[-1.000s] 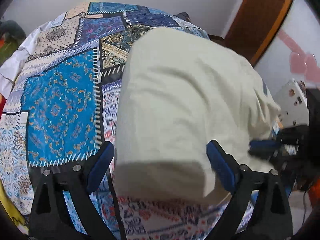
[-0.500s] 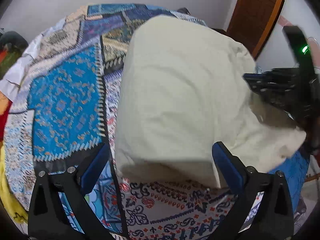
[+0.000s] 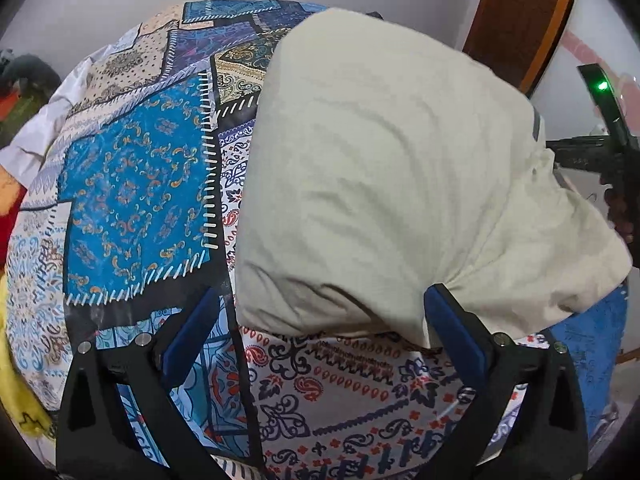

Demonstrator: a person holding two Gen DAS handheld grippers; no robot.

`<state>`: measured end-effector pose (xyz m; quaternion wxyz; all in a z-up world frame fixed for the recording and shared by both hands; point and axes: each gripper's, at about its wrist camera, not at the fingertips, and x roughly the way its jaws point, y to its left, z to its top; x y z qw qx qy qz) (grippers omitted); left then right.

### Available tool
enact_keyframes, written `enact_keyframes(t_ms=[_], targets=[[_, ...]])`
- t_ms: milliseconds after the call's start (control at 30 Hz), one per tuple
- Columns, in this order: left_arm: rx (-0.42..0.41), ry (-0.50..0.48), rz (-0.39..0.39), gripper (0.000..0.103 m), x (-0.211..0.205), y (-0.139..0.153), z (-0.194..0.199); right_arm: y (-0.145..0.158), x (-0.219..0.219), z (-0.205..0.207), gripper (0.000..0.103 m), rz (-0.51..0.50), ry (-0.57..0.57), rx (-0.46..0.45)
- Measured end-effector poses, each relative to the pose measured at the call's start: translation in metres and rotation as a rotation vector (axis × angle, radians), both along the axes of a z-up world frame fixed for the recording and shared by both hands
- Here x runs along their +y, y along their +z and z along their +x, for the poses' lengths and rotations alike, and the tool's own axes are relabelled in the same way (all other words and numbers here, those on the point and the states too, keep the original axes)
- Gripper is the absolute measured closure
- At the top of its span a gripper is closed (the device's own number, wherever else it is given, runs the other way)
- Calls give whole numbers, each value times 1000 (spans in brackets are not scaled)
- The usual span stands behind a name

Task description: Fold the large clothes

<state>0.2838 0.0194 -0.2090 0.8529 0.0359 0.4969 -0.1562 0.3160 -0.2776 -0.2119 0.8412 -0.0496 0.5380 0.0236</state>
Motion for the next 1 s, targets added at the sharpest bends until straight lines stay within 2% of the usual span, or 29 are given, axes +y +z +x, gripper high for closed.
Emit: enact_keyframes(t_ms=[100, 167, 233, 300, 367, 400, 467, 500, 533, 567, 600, 633, 667, 767, 833, 933, 1000], targets=[[-29, -8, 11, 0, 0, 9, -2, 45, -3, -13, 95, 206, 10, -77], [-51, -24, 52, 0, -5, 10, -3, 71, 10, -29, 95, 276, 63, -152], [-58, -31, 79, 0, -11, 7, -4, 74, 32, -38, 95, 278, 134, -167], [-54, -31, 78, 0, -11, 5, -3, 47, 63, -32, 95, 186, 180, -102], [-26, -32, 45, 0, -8, 3, 0, -4, 89, -22, 95, -41, 184, -20], [-9, -33, 25, 0, -5, 1, 0, -21, 92, -25, 95, -114, 186, -35], [0, -26, 17, 0, -4, -2, 0, -27, 88, -32, 91, -128, 198, -99], [-3, -27, 20, 0, -3, -3, -1, -24, 83, -30, 72, -127, 173, -97], [-4, -28, 21, 0, -3, -4, -1, -22, 72, -28, 40, -142, 127, -108], [2, -28, 14, 0, -2, -5, 0, -22, 62, -28, 25, -147, 107, -116], [10, -26, 6, 0, -2, -6, 1, -26, 48, -27, 7, -120, 90, -106], [18, -22, -3, 0, -1, -7, 2, -30, 33, -23, 2, -55, 67, -73], [21, -15, -14, 0, 1, -6, 3, -30, 13, -20, 2, 31, 22, -34], [6, -8, -52, 4, 7, 9, 0, -14, -6, -26, 3, 89, -20, -41], [-28, 3, -73, 5, 13, 26, 1, 2, -13, -33, 3, 165, -20, -74], [-88, 26, -64, 5, 21, 51, 12, 33, -19, -43, 3, 333, -4, -110], [-91, 33, -73, 4, 26, 59, 27, 49, -9, -47, 2, 428, 25, -110]])
